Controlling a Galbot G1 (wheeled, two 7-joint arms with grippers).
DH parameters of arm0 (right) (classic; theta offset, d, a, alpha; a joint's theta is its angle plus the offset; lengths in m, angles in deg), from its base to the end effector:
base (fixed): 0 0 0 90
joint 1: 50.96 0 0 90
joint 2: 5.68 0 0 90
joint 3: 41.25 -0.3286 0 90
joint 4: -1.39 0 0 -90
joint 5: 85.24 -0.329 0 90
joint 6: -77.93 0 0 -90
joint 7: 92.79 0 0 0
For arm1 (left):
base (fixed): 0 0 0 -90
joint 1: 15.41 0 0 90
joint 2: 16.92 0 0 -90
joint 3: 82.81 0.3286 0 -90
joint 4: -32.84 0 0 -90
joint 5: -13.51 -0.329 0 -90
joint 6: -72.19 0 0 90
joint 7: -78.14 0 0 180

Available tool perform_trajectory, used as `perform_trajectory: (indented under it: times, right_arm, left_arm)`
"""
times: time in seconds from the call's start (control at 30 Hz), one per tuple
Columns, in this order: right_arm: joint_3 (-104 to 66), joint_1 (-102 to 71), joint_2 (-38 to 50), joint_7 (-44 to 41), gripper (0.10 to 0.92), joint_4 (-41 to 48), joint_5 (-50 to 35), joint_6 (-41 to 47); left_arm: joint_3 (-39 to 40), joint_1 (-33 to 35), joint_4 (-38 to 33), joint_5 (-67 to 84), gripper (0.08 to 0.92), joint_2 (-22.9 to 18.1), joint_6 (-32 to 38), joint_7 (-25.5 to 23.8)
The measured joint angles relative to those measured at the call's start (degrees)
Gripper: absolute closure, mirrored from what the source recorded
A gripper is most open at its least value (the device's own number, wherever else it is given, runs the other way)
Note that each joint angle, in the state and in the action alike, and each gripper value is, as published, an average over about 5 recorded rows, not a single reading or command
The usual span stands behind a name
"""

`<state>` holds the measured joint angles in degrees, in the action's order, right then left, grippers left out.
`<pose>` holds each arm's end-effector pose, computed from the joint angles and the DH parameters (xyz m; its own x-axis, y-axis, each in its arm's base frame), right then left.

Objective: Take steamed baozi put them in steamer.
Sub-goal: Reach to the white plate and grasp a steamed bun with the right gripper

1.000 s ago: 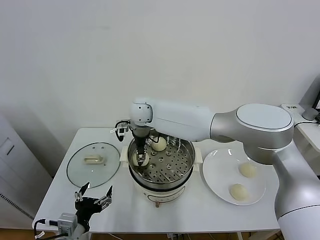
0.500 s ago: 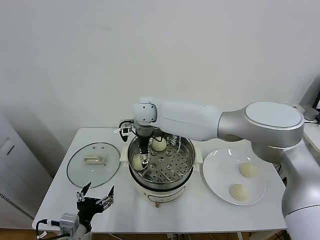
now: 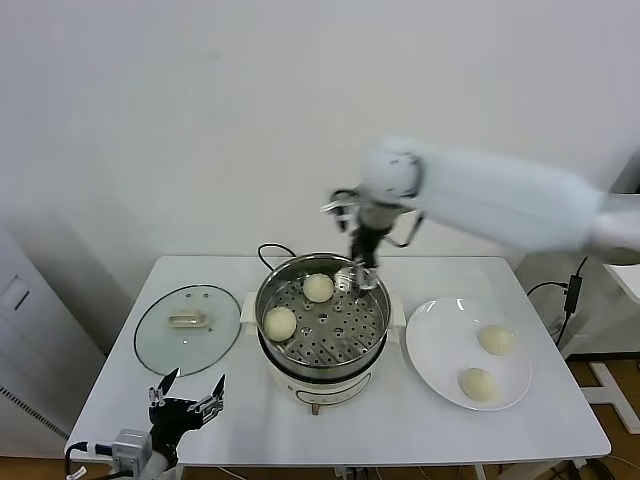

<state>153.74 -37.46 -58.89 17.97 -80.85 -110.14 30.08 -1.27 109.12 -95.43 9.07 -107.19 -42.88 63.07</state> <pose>0.4935 0.0288 0.0318 -0.1385 -0.1079 0.9845 -0.9904 0.0142 -0.1378 0.1396 0.0374 -0.2478 -0.9200 0.0841 0.3829 0.1151 0.9916 0.0588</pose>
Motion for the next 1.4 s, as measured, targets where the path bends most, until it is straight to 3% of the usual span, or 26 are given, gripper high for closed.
perform_trajectory:
  times: [0.27,0.5,0.9,1.4]
  right_arm:
    - [-0.01,-0.49,14.53,-4.75,0.203,-3.87,7.93,-8.15]
    - [-9.02,-12.77,20.44,-7.24,0.203,-3.82,17.19,-19.57]
    - [-26.80,-35.95,21.66,-8.76,0.203,-1.11,28.24,-29.15]
    - [-34.82,-47.84,21.60,-9.24,0.203,1.65,37.08,-33.37]
  left_arm:
    - [-1.11,0.70,0.16,0.40,0.177,0.39,-0.38,-0.26]
    - [-1.42,1.55,-0.07,0.15,0.177,0.35,-0.38,-0.39]
    - [-1.74,2.15,0.66,-0.90,0.177,0.17,-0.59,-0.40]
    - [-1.63,1.66,2.13,-1.30,0.177,0.49,-0.78,-0.46]
